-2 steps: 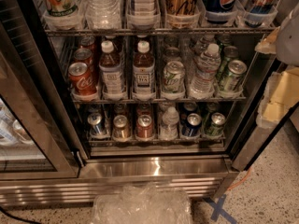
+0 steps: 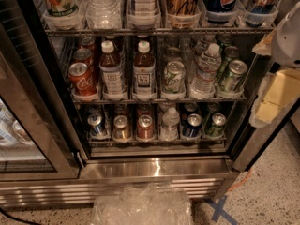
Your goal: Pick water bottle from middle shelf of fridge
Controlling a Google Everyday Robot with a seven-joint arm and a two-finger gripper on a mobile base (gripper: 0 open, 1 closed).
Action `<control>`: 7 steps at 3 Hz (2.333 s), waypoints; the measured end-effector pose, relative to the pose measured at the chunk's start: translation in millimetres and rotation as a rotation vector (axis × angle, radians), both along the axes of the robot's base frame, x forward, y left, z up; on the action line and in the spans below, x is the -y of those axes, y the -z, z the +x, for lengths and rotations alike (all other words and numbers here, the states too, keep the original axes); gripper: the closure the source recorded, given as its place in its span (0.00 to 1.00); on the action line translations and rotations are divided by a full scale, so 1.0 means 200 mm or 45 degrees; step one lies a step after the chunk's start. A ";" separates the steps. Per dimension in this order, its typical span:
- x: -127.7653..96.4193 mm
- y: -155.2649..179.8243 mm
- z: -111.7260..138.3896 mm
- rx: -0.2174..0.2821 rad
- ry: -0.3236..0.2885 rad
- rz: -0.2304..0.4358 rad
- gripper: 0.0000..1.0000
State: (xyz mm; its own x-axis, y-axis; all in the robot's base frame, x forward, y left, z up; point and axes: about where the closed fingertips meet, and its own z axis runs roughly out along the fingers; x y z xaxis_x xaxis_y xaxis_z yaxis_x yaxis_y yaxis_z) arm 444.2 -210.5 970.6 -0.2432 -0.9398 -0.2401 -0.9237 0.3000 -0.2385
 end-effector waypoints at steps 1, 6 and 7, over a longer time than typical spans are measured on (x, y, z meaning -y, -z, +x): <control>-0.06 0.23 0.00 -0.075 0.116 0.178 0.00; -0.45 0.56 -0.01 -0.025 0.580 0.740 0.00; -0.54 0.69 -0.07 0.010 0.780 0.778 0.00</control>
Offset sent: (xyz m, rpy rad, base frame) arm 0.0426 0.0620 -0.1292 0.6995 -0.0416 -0.4015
